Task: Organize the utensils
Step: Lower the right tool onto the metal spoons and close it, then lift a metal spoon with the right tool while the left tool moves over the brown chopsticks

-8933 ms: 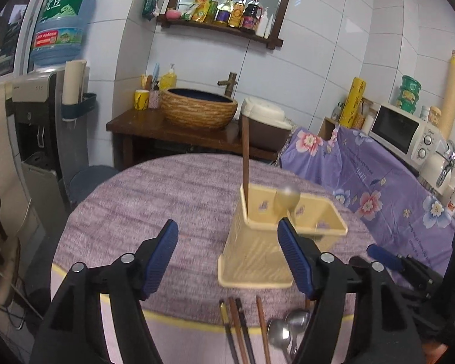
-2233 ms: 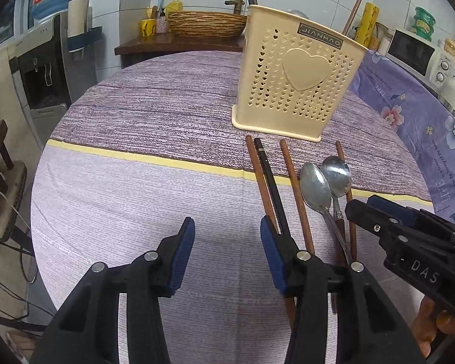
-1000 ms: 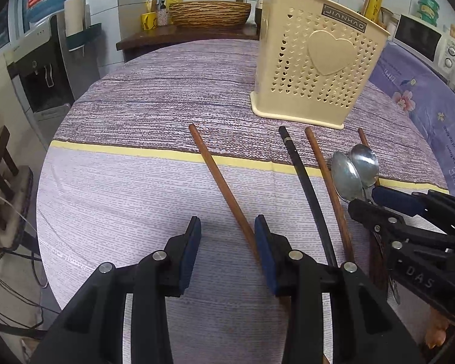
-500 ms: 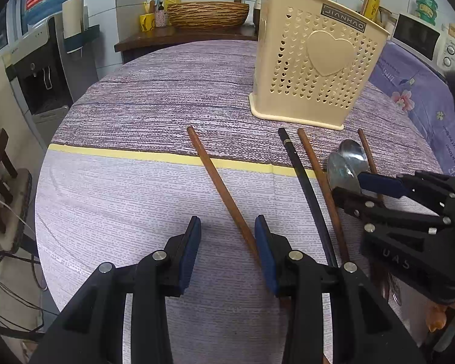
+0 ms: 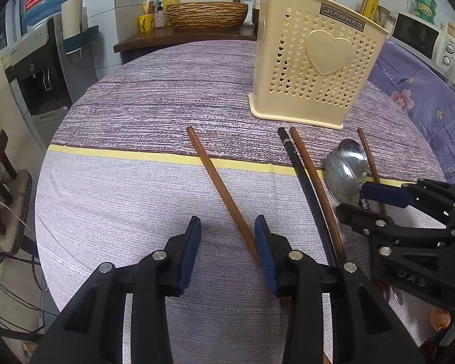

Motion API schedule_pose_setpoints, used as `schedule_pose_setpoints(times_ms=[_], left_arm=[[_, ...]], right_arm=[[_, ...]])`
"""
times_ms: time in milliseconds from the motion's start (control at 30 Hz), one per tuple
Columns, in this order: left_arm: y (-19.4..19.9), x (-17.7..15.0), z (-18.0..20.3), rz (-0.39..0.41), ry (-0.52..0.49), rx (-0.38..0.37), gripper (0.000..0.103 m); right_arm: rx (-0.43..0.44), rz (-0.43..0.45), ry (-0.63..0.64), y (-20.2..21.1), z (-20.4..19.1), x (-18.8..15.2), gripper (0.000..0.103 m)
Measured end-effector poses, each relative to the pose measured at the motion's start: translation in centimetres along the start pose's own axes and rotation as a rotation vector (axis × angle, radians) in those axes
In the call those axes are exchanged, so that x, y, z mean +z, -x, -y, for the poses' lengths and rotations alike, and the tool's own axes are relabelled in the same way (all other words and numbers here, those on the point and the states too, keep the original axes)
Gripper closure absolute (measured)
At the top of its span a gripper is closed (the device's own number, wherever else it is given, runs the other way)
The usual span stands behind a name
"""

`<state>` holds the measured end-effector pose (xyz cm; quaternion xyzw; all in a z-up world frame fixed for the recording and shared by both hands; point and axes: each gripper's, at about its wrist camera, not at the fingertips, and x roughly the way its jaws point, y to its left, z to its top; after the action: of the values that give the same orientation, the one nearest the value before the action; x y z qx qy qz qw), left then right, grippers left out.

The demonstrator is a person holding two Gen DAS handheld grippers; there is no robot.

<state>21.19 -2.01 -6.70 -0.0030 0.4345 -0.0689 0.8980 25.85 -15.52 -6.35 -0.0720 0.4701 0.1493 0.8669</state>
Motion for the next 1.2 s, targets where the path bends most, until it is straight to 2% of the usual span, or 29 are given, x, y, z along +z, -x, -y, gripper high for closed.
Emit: schedule_pose_setpoints(times_ms=[133, 333, 533, 600, 767, 967, 1100, 1200], left_arm=[[0.0, 0.0, 0.1, 0.002, 0.0, 0.005, 0.065], [0.0, -0.1, 0.1, 0.0, -0.003, 0.002, 0.065], [0.1, -0.2, 0.0, 0.0, -0.002, -0.001, 0.065], [0.1, -0.2, -0.1, 0.0, -0.003, -0.004, 0.065], [0.1, -0.2, 0.0, 0.0, -0.002, -0.004, 0.065], [0.1, -0.2, 0.0, -0.001, -0.003, -0.004, 0.065], [0.0, -0.1, 0.0, -0.004, -0.001, -0.001, 0.065], [0.0, -0.1, 0.0, -0.004, 0.001, -0.001, 0.065]], right_arm=[[0.01, -0.004, -0.041, 0.4, 1.0, -0.2, 0.058], [0.048, 0.063, -0.013, 1.5, 0.0, 0.4, 0.058], [0.002, 0.014, 0.021, -0.2, -0.4, 1.1, 0.058], [-0.034, 0.016, 0.048, -0.5, -0.9, 1.1, 0.058], [-0.056, 0.019, 0.09, -1.0, -1.7, 1.7, 0.058], [-0.073, 0.0, 0.081, -1.8, -2.0, 3.0, 0.058], [-0.064, -0.012, 0.023, -2.0, -1.8, 3.2, 0.059], [-0.059, -0.01, 0.017, -2.0, -2.1, 3.2, 0.065]])
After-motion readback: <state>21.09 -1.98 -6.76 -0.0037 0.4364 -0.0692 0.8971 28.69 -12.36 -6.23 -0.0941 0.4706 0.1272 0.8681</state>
